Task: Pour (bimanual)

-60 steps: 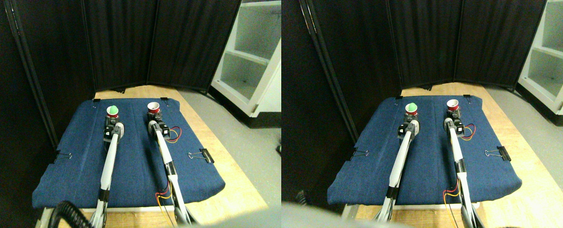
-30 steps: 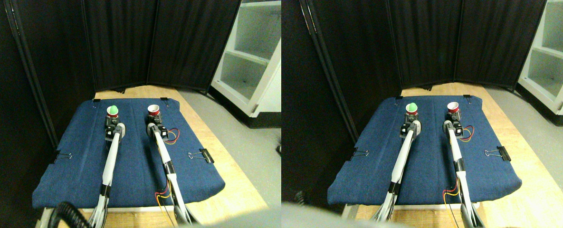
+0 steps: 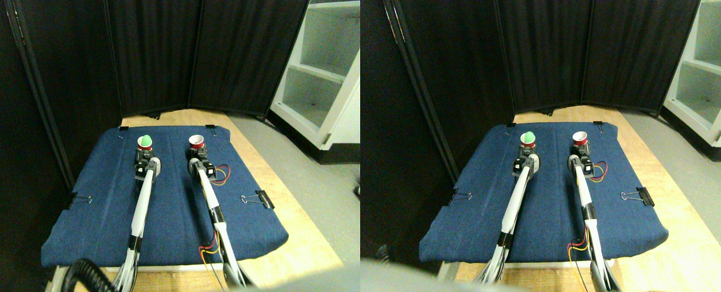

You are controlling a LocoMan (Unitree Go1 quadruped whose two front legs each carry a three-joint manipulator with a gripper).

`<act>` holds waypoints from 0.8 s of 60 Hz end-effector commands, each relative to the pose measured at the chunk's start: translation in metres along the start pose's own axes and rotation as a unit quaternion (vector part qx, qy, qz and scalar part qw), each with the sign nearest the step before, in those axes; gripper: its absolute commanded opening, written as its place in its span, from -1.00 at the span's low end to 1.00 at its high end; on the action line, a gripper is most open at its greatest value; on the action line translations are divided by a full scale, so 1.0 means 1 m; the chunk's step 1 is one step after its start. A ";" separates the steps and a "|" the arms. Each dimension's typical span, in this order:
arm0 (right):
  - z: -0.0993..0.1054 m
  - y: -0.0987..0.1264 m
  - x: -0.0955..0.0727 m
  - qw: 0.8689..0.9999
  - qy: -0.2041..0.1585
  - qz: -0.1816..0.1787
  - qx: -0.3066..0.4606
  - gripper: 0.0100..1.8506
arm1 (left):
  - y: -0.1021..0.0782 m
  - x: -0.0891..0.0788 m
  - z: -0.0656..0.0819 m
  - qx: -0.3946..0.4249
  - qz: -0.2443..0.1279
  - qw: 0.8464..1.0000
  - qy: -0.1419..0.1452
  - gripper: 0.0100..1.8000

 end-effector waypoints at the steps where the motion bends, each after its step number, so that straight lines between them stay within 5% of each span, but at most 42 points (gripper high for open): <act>1: 0.005 -0.005 -0.002 0.999 -0.014 0.015 0.035 -0.65 | 0.008 0.009 -0.004 -0.017 0.006 1.000 -0.020 -0.64; 14: 0.005 -0.010 -0.008 0.995 0.003 0.001 0.102 -0.65 | 0.008 0.008 -0.004 0.001 0.009 1.000 -0.014 -0.64; 16: 0.005 -0.010 -0.008 0.995 0.005 -0.001 0.102 -0.65 | 0.008 0.008 -0.004 0.004 0.009 1.000 -0.012 -0.58; 18: 0.006 -0.010 -0.009 0.993 0.015 -0.011 0.120 -0.58 | 0.008 0.006 -0.004 0.021 0.015 1.000 0.000 -0.16; 20: 0.006 -0.010 -0.010 0.992 0.017 -0.020 0.125 -0.44 | 0.008 0.005 -0.004 0.027 0.018 0.999 0.006 0.03; 27: 0.006 -0.011 -0.010 0.990 0.025 -0.029 0.134 -0.25 | 0.009 0.003 -0.005 0.036 0.016 0.999 0.017 0.19; 34: 0.007 -0.012 -0.010 0.989 0.030 -0.038 0.142 -0.11 | 0.008 0.001 -0.004 0.043 0.019 0.998 0.033 0.62; 48: 0.009 -0.013 -0.010 0.988 0.038 -0.044 0.141 0.03 | 0.005 0.000 -0.002 0.040 0.016 0.998 0.039 0.66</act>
